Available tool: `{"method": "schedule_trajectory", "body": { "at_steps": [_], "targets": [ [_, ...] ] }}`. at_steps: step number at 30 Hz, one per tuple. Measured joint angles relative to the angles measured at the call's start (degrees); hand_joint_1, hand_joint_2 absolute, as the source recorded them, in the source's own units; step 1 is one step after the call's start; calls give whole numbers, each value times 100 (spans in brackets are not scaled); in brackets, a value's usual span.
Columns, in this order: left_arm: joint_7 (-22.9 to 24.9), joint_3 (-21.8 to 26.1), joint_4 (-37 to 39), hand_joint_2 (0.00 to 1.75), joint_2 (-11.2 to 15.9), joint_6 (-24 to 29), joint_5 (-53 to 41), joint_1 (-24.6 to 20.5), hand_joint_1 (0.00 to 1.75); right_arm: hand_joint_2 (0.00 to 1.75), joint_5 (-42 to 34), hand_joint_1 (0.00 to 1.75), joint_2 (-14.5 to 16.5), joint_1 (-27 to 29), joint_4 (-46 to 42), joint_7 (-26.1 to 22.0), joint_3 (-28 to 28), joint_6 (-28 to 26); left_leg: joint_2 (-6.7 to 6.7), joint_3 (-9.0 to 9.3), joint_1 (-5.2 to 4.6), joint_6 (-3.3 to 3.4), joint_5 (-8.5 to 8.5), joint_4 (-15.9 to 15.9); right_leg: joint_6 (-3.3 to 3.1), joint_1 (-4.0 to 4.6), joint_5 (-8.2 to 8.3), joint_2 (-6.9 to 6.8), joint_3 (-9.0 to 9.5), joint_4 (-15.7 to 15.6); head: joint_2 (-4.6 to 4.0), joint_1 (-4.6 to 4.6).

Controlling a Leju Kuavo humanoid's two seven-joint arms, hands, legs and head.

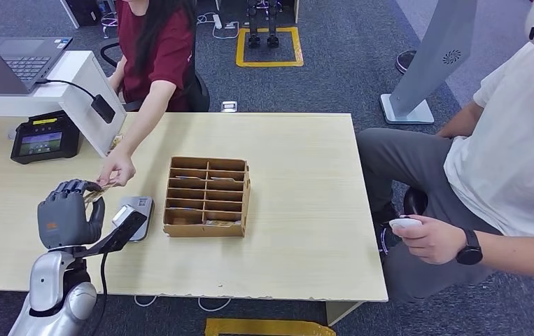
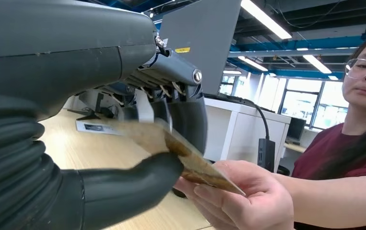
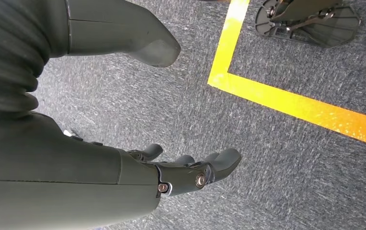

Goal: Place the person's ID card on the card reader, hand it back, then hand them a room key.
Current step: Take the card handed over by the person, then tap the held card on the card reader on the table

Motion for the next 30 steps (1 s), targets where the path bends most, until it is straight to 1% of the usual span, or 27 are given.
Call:
{"method": "schedule_trajectory", "body": {
  "at_steps": [8,11,14,16,17,19,21,22,24,26,30],
  "targets": [
    [-28,2,0,175,0,1,67,0,175,175,-6,0,-5,0,-10,5,4,-11,0,0,0,0,0,0,0,0,0,0,0,0,0,0],
    [-118,2,0,175,1,12,195,1,175,175,-8,0,-7,1,-15,10,5,-32,0,-1,0,0,0,0,0,0,0,0,0,0,0,0],
    [-506,2,-1,175,3,132,602,18,175,175,-11,0,-15,0,-15,6,22,-39,0,-1,0,0,0,0,0,0,0,0,0,0,0,0],
    [-881,2,-11,175,1,197,1094,47,175,175,-22,0,-32,-1,-14,-19,52,-44,0,-1,0,0,0,0,0,0,0,0,0,0,0,0],
    [-1044,2,-28,175,-5,147,1408,67,175,175,-34,0,-41,-1,-13,-34,69,-51,0,0,0,0,0,0,0,0,0,0,0,0,0,0],
    [-1228,3,-95,175,-37,-226,2186,104,175,175,-59,0,-55,-2,-14,-45,100,-67,-2,0,0,0,0,0,0,0,0,-1,0,0,0,0],
    [-1269,4,-189,175,-90,-703,2909,140,175,175,-73,0,-65,-1,-15,-36,123,-75,-4,-1,0,0,0,0,0,0,0,-2,0,0,0,1],
    [-1265,5,-232,175,-115,-854,3114,155,175,175,-75,0,-69,0,-15,-30,131,-77,-3,-2,0,0,0,0,0,0,0,-2,0,0,0,1],
    [-1241,11,-306,175,-160,-986,3315,173,175,175,-80,0,-74,5,-17,-22,140,-79,-2,-1,0,0,0,0,0,-1,0,-1,0,0,0,-1],
    [-1145,36,-362,175,-209,-1162,3598,180,175,175,-86,0,-77,11,-27,-4,144,-89,-3,-1,-1,0,0,0,0,-1,0,-2,0,0,0,-2],
    [-781,108,-415,175,-318,-1722,4488,187,175,175,-89,0,-78,12,-39,43,144,-141,-3,-1,0,0,0,0,0,-1,0,-2,0,0,0,-2]
  ]
}}
